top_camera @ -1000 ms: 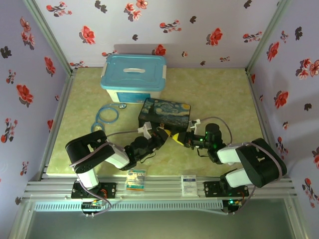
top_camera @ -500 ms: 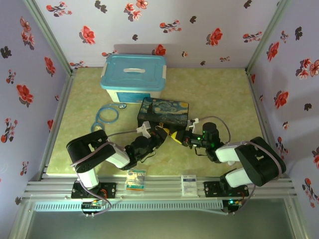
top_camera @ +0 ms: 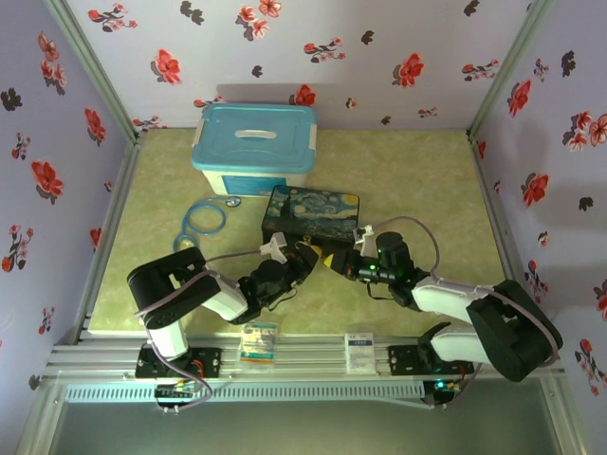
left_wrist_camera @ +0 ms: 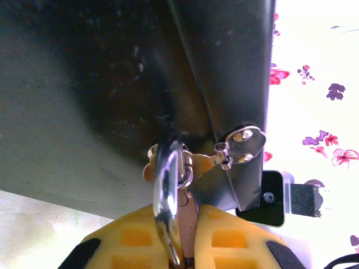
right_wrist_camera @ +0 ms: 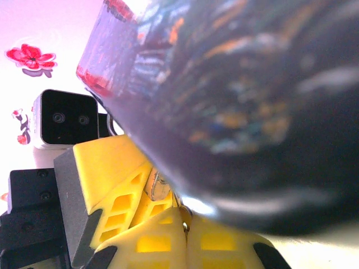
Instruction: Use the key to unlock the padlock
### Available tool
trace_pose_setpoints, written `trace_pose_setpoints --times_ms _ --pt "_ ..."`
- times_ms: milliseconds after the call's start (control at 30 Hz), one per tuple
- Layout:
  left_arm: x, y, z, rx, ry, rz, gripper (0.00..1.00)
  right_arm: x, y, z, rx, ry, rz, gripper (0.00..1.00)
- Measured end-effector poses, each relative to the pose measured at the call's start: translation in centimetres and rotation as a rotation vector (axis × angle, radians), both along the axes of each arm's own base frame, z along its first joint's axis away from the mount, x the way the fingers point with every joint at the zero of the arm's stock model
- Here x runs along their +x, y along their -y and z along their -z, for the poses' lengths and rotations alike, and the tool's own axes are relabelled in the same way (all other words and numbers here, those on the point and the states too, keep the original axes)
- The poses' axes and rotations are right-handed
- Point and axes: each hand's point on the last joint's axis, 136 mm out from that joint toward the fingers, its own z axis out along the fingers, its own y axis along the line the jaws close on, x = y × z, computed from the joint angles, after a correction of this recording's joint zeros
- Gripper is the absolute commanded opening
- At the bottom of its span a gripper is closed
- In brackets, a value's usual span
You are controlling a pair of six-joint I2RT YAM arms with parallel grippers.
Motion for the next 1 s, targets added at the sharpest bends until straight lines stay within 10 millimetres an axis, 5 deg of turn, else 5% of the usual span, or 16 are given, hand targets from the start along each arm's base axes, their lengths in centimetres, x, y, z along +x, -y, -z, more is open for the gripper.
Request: trace_pose_setpoints --times_ms 400,867,967,1000 --pt "0.4 -0.3 -0.3 -0.008 0.007 -0.032 0.00 0.5 -0.5 -0.6 0.112 -0.167 0.052 0.00" --pt "-0.6 0.6 -0.9 -0.040 0.005 0.015 0.00 -0.6 0.8 -1.0 0.078 -0.146 0.039 0.00" --pt "-0.7 0.6 -0.8 -0.039 0.000 0.021 0.00 -0.6 0.9 -0.9 0.075 -0.141 0.037 0.23" --pt "-0.7 0.7 -0.7 -0.040 -0.003 0.023 0.00 -0.6 0.9 -1.0 0.073 -0.135 0.036 0.24"
